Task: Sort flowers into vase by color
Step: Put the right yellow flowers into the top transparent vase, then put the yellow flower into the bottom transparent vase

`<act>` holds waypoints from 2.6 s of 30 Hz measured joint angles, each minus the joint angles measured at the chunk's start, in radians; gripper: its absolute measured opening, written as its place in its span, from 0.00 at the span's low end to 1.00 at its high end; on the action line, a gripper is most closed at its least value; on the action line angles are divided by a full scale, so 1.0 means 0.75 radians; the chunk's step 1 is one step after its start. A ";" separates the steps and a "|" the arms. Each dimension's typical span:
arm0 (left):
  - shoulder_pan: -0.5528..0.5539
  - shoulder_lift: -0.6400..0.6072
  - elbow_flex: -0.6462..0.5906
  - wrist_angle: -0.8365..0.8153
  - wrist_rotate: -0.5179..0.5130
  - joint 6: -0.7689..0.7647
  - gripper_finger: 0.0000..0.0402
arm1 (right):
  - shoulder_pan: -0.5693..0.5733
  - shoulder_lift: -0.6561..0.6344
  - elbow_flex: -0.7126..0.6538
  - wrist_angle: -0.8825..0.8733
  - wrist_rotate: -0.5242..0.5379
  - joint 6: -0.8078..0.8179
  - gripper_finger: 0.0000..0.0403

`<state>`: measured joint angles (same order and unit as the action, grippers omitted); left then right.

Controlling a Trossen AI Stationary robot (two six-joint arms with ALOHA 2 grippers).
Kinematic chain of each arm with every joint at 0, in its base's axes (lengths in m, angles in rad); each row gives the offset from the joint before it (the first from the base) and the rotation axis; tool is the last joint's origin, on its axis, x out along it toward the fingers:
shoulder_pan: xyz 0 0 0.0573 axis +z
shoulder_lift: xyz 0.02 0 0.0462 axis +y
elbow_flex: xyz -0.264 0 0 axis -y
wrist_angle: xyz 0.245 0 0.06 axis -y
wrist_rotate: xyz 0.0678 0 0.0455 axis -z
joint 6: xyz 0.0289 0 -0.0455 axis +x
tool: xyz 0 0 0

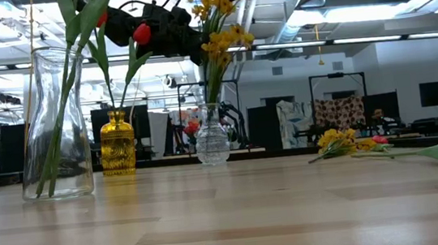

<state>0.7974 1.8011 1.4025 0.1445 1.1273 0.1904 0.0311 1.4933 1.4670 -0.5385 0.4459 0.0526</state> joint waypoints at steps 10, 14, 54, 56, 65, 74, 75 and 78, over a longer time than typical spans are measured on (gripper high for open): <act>-0.030 0.000 0.000 -0.001 -0.125 0.023 0.14 | 0.000 0.000 0.000 0.000 0.000 0.000 0.53; -0.031 0.000 0.000 -0.001 -0.125 0.031 0.18 | 0.000 0.000 0.000 0.000 0.000 0.000 0.53; 0.074 -0.218 0.001 -0.258 -0.115 -0.146 0.57 | 0.000 0.000 0.000 0.000 0.000 0.000 0.53; 0.086 -0.242 0.001 -0.261 -0.116 -0.146 0.58 | 0.000 0.000 0.000 0.000 0.000 0.000 0.53; 0.162 -0.392 0.001 -0.266 -0.116 -0.156 0.58 | 0.000 0.000 0.000 0.000 0.000 0.001 0.53; 0.271 -0.580 0.001 -0.427 -0.120 -0.147 0.58 | -0.008 -0.037 0.000 -0.030 0.001 0.000 0.53; 0.282 -0.606 0.001 -0.467 -0.132 -0.113 0.58 | -0.012 -0.050 0.000 -0.048 0.001 0.001 0.53; 0.319 -0.696 0.001 -0.648 -0.242 -0.002 0.58 | -0.039 -0.098 0.000 -0.099 0.002 0.015 0.53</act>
<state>1.0369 1.2790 1.4033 -0.3415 0.9461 0.1890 0.0021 1.4201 1.4670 -0.6124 0.4473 0.0643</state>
